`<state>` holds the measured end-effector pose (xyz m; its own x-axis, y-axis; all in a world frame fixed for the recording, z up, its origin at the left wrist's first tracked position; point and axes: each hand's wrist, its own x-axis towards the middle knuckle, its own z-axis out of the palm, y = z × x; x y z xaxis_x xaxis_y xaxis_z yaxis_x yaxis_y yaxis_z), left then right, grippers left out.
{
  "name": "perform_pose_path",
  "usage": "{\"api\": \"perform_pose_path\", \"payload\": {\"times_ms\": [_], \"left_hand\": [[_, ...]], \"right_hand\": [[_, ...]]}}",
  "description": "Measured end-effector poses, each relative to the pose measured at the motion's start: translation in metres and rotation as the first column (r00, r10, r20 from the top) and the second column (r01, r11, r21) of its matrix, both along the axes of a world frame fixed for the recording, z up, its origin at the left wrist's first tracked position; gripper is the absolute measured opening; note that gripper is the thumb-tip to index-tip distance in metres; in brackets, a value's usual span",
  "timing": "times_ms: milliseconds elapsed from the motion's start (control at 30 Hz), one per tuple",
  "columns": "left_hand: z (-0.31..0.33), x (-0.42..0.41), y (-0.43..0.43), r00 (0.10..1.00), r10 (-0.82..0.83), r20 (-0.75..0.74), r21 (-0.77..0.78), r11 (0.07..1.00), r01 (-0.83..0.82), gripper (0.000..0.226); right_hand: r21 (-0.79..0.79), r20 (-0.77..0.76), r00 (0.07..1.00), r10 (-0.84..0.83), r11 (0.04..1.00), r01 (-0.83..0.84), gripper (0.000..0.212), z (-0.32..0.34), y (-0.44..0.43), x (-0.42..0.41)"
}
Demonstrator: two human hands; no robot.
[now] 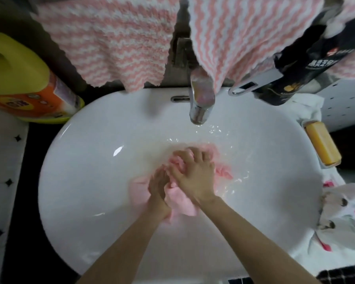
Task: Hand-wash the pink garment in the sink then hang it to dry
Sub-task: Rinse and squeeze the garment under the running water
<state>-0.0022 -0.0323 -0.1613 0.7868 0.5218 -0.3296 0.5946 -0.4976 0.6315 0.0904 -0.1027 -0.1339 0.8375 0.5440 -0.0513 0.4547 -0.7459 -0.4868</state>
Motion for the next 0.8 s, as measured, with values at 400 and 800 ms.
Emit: {"api": "perform_pose_path", "payload": {"times_ms": [400, 800], "left_hand": [[-0.014, 0.006, 0.007, 0.994, -0.109, 0.003, 0.095, 0.990, 0.108, 0.050], [-0.003, 0.006, 0.008, 0.991, -0.103, -0.079, 0.043, 0.993, 0.107, 0.060]], "right_hand": [[-0.034, -0.191, 0.974, -0.119, 0.993, 0.115, 0.047, -0.019, 0.014, 0.041], [-0.236, 0.047, 0.993, 0.104, 0.968, -0.090, 0.018, -0.043, 0.001, 0.026]]}}
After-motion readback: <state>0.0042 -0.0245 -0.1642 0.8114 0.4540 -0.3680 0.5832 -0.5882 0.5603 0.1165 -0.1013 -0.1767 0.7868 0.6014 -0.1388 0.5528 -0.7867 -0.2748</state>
